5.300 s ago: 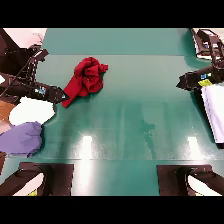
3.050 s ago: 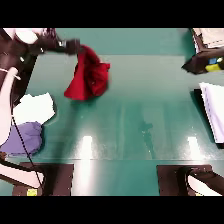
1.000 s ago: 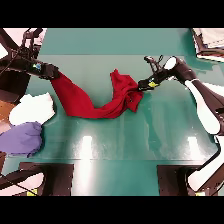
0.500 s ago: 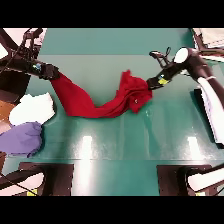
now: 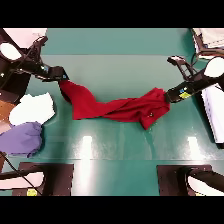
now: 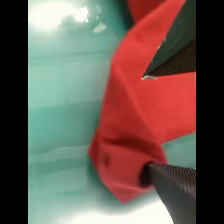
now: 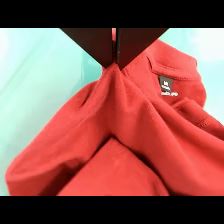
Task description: Fold the shirts.
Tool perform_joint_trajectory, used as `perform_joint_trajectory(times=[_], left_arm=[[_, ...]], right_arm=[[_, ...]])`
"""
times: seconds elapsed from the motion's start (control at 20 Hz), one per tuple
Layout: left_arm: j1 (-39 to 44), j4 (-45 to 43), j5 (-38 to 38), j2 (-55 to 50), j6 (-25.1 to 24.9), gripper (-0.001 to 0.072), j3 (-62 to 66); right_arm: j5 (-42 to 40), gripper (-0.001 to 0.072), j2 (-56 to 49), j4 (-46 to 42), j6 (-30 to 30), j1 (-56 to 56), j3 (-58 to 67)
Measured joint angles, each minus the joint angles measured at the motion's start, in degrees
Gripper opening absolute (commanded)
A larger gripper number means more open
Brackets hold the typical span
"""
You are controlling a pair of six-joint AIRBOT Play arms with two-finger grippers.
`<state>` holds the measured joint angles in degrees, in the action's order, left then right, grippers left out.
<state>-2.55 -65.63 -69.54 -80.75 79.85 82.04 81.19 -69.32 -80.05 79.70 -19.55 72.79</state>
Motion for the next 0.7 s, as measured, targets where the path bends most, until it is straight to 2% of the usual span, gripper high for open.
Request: perform_joint_trajectory(times=[0.15,0.3,0.5,0.7], left_arm=[[-3.28,1.44,-3.17,2.45,-0.04,0.0595,-5.31],[-4.48,5.18,-4.07,5.73,-3.13,0.0594,-16.39],[-5.05,14.73,1.16,7.41,-9.01,0.0594,-29.73],[-4.7,18.49,6.4,7.76,-11.56,0.0594,-35.06]], right_arm=[[-0.9,0.0013,1.84,-0.35,0.68,0.0,-0.87],[-1.86,0.0013,2.47,-0.48,1.14,0.0,-1.18],[-2.95,0.0013,2.75,-0.52,1.92,0.0,-1.31],[-3.3,0.0013,2.82,-0.52,2.45,0.0,-1.33]])
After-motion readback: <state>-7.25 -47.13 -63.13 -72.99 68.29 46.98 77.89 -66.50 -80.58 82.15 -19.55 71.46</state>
